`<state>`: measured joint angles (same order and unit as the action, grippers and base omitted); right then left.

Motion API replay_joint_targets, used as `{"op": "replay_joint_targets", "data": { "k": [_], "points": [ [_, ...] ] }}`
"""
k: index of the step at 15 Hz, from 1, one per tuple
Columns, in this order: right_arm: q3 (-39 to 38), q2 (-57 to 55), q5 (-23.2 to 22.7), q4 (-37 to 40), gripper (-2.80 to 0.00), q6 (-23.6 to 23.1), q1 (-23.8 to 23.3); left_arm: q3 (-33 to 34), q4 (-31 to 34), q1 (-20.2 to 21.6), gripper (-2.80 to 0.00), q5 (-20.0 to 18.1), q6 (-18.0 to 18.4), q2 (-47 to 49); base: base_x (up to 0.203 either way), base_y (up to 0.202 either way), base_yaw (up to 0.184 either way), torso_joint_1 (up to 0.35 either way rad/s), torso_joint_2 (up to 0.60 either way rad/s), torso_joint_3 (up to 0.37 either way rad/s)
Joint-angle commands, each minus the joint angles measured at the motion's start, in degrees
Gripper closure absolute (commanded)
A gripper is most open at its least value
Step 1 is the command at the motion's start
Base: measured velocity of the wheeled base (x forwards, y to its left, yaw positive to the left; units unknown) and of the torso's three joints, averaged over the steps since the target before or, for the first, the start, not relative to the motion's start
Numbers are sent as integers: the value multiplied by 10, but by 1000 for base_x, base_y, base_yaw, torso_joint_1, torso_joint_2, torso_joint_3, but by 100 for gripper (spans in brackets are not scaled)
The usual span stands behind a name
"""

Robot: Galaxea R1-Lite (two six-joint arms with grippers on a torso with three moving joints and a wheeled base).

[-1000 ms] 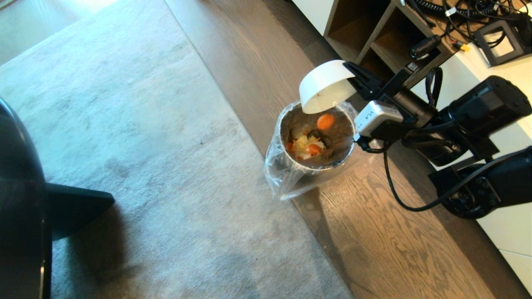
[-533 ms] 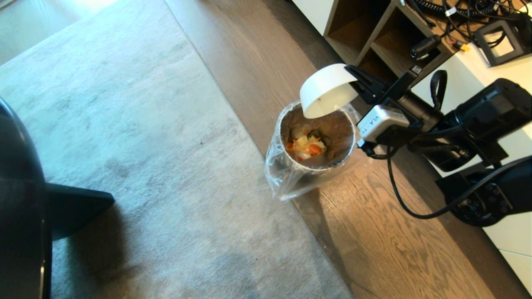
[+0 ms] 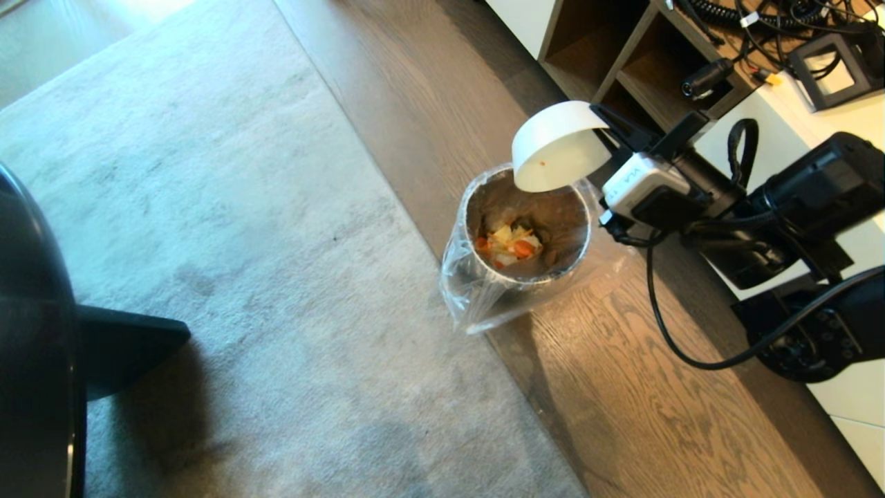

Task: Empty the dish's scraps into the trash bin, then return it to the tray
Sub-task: Put the bowl back to the table

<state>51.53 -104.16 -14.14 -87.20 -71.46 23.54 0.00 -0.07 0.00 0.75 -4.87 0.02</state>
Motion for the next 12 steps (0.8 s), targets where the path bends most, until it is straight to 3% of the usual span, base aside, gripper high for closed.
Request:
{"op": "replay_joint_targets", "data": {
  "k": [1,7,12],
  "points": [
    [0,2,67,-23,0,14,0,0,0,0,0,0,0,0,0,0,0,0,0,0],
    [-3,39,238,32,0,119,0,0,0,0,0,0,0,0,0,0,0,0,0,0],
    [-19,111,276,171,0,226,0,0,0,0,0,0,0,0,0,0,0,0,0,0]
  ]
}}
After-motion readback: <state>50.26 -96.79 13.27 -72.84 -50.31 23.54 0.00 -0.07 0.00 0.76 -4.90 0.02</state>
